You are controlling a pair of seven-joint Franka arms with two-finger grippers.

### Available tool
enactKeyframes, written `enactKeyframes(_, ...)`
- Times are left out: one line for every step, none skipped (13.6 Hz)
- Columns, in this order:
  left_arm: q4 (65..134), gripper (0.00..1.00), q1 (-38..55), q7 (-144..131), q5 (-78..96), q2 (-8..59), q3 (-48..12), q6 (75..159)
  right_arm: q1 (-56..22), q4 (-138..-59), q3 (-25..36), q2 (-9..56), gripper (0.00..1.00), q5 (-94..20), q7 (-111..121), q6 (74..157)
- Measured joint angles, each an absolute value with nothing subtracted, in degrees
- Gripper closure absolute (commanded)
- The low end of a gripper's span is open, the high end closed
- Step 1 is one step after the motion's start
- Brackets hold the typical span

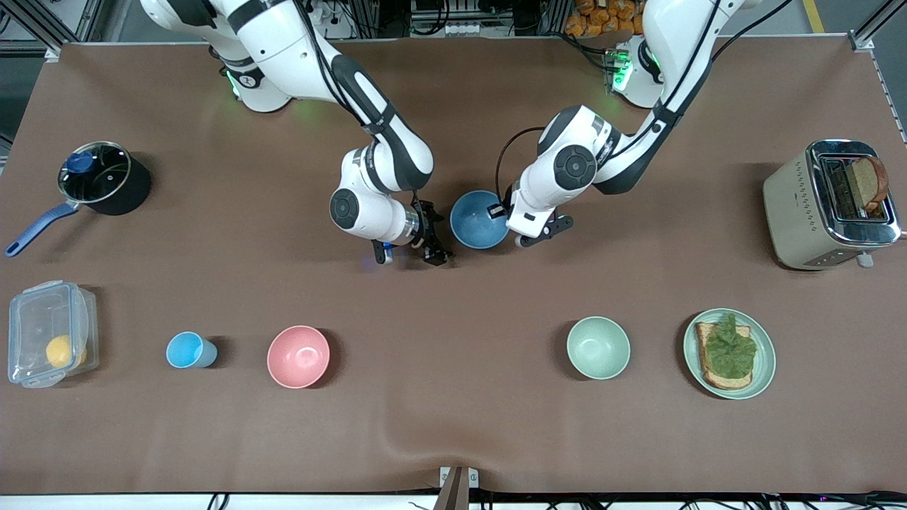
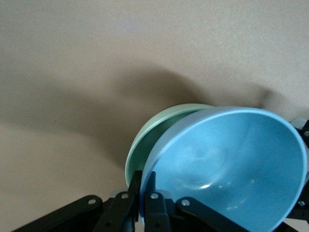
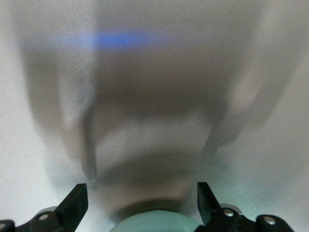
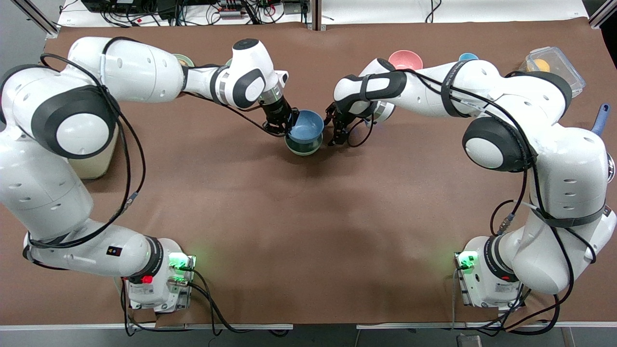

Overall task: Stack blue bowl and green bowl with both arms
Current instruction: 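Open the left gripper to release the blue bowl and lift away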

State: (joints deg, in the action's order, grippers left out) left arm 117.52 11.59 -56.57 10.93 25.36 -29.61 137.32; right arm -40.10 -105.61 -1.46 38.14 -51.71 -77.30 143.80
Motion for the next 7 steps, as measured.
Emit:
enactKeyframes(117.3, 0.96, 11.6, -56.6, 10.9, 25.7, -29.6, 137.3, -40.1, -105.6, -1.5, 38.1, 0.0, -51.7, -77.3, 143.8)
enactKeyframes(117.2, 0.9, 11.6, -56.6, 10.9, 26.0, -29.5, 137.3, -40.1, -105.6, -1.6, 38.1, 0.0, -51.7, -77.3, 143.8)
enactKeyframes(117.2, 0.63, 11.6, -56.6, 10.9, 26.2, -29.5, 137.3, -40.1, -105.6, -1.6, 38.1, 0.0, -51.7, -77.3, 143.8)
enactKeyframes(117.1, 0.1, 11.6, -56.6, 10.9, 26.4, -29.4, 137.4, -40.1, -105.6, -1.6, 38.1, 0.0, -51.7, -77.3, 143.8)
enactKeyframes(117.1, 0.0, 11.6, -56.6, 10.4, 26.5, -29.4, 137.4, -40.1, -105.6, -1.6, 38.1, 0.0, -51.7, -77.3, 143.8)
enactKeyframes(117.1, 0.0, 11.6, -56.6, 9.7, 26.5, -29.3, 137.4, -40.1, -105.6, -1.6, 38.1, 0.0, -51.7, -77.3, 143.8)
enactKeyframes(117.0, 0.0, 11.6, -56.6, 9.3, 26.5, -29.3, 137.3, -40.1, -105.6, -1.6, 38.1, 0.0, -51.7, -77.3, 143.8)
